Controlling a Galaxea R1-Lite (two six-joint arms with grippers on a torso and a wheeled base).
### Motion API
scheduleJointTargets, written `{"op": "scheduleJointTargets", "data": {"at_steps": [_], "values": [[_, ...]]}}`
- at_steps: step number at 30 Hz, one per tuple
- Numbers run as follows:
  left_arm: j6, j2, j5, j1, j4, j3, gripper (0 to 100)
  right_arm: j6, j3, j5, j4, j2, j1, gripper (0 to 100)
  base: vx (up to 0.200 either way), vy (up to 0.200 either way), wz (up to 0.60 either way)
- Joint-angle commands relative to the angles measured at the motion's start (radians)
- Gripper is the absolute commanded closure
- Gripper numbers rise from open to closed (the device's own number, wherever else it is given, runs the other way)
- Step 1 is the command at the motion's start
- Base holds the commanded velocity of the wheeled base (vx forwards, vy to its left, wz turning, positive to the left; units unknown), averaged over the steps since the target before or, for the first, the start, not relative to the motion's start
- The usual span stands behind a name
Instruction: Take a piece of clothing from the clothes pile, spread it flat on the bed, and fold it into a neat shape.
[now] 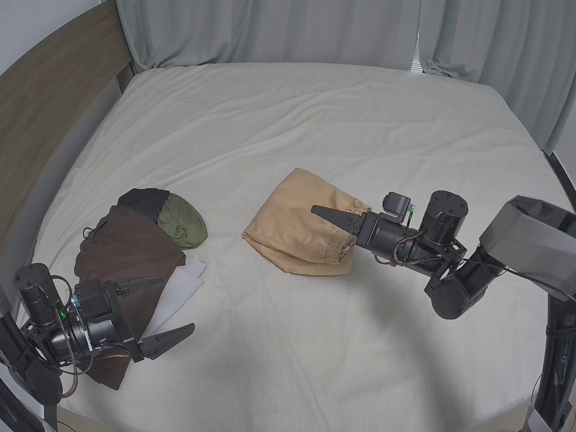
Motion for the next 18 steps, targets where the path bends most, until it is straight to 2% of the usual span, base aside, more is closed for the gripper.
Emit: {"op": "scheduleJointTargets", "data": {"at_steps": [1,18], "values": [[-0.001,0.009,0.000,-0.002,-0.001,-0.001,0,0.004,-0.096,0.000,0.009,0.155,-0.037,0,0.000,0.000,0.00],[-0.003,0.008,-0.002,-0.002,-0.001,0.005,0,-0.045,-0.131,-0.003,0.003,0.314,-0.066,0,0.000,0.000,0.00]]}}
